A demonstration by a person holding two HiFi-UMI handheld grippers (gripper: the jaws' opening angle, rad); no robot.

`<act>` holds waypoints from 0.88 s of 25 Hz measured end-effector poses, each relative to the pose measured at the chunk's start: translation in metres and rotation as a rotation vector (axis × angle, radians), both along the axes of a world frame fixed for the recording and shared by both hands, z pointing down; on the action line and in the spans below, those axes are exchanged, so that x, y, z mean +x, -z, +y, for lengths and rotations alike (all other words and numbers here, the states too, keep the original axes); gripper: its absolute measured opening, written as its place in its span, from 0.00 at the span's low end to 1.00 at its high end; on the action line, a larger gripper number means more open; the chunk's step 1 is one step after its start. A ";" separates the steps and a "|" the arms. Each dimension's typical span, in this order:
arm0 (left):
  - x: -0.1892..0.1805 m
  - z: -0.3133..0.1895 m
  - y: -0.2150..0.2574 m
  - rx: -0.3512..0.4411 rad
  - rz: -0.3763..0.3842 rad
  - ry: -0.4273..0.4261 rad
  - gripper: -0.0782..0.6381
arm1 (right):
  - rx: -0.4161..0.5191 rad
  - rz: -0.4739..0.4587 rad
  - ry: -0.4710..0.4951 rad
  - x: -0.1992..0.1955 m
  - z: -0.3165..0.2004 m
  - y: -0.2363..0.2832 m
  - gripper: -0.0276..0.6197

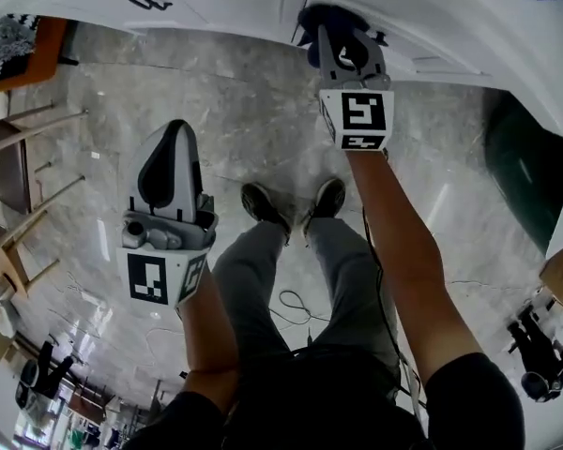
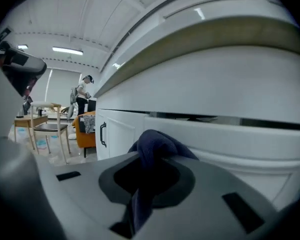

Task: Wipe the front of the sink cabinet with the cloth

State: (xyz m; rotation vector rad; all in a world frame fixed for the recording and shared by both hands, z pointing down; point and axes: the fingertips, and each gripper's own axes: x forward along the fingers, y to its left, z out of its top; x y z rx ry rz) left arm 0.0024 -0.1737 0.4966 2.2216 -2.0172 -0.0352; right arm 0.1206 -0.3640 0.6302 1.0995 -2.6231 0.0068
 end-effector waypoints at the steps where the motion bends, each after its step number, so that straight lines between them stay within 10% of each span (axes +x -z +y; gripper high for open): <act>1: 0.000 0.001 -0.006 -0.012 0.003 0.000 0.11 | -0.007 -0.003 0.021 -0.006 -0.002 -0.005 0.09; 11: -0.002 -0.009 -0.019 -0.020 0.025 -0.024 0.11 | 0.074 0.114 -0.316 0.156 -0.017 0.004 0.09; 19: -0.013 -0.008 -0.031 -0.058 0.008 -0.028 0.11 | 0.011 0.049 -0.122 0.012 -0.012 -0.016 0.09; 22: -0.017 -0.008 -0.032 -0.060 0.002 -0.028 0.11 | -0.022 0.000 -0.143 0.020 -0.014 -0.014 0.09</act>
